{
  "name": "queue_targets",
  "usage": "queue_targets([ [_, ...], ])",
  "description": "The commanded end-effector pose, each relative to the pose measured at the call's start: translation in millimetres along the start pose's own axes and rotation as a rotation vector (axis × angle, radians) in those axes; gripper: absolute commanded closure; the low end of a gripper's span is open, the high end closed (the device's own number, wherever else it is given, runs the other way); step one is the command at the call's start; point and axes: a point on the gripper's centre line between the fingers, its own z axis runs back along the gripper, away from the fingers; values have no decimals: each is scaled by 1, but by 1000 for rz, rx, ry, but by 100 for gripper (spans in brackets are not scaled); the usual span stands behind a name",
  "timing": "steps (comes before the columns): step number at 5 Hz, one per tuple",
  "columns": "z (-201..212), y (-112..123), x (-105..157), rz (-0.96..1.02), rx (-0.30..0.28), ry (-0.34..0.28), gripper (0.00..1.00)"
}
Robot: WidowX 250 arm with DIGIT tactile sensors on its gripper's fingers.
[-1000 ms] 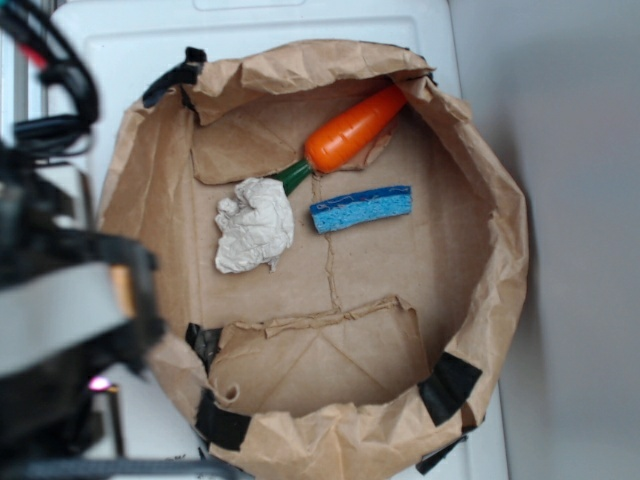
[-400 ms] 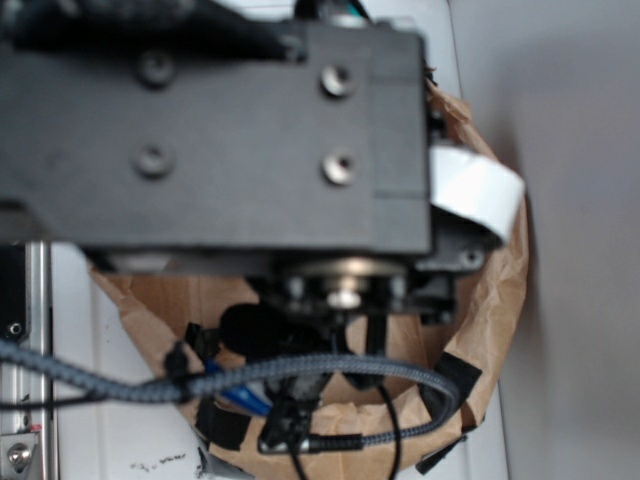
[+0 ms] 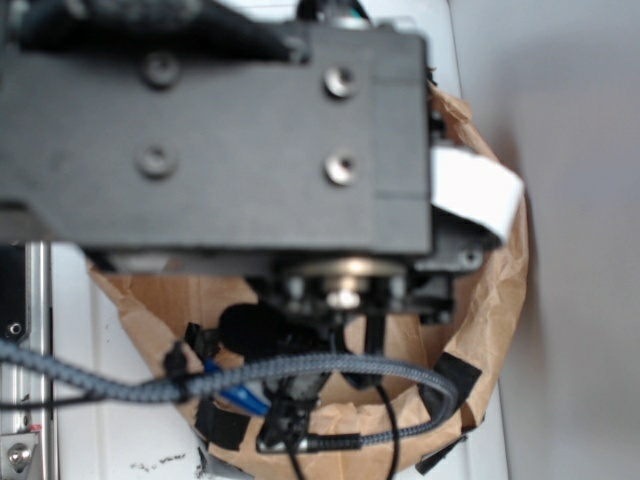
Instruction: Grab the blue sponge.
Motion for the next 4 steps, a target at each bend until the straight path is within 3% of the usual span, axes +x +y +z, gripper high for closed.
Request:
queue_targets([
  [1, -28, 13, 11, 15, 61, -60, 0],
  [2, -59, 31, 29, 34, 58, -34, 0],
  [4, -100, 39, 37, 25, 43, -99, 0],
])
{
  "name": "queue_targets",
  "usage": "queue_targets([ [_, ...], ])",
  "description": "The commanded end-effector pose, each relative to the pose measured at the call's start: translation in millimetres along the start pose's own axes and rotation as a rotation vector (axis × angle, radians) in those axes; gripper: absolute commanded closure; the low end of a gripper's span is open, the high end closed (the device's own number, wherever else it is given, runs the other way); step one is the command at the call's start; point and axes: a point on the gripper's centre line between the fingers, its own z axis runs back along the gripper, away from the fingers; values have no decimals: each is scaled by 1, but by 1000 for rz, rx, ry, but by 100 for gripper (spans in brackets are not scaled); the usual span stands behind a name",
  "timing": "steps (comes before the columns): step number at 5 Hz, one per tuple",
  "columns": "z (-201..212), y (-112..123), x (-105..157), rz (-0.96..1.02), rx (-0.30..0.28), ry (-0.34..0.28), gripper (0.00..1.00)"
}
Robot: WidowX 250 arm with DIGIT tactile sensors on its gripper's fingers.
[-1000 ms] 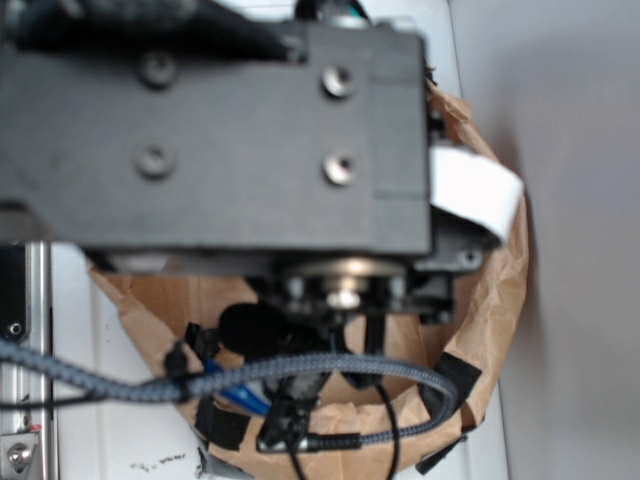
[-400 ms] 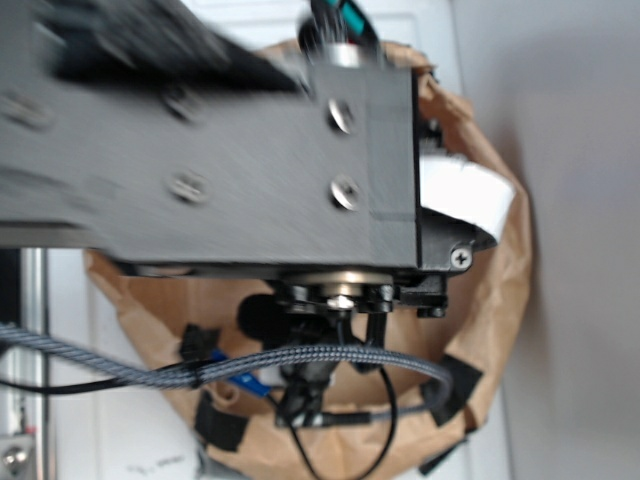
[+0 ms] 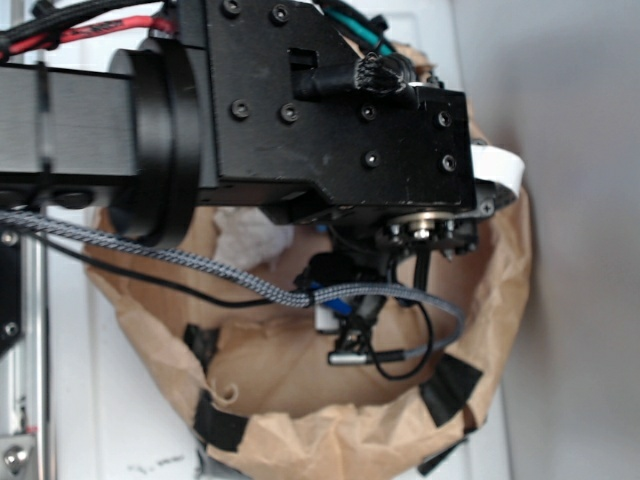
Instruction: Grab the blue sponge.
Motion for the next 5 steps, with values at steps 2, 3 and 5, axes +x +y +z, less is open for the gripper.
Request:
queue_targets([
  [2, -10, 9, -6, 24, -78, -81, 0],
  [3, -8, 9, -6, 44, -72, -85, 0],
  [5, -26, 13, -6, 38, -12, -148, 0],
])
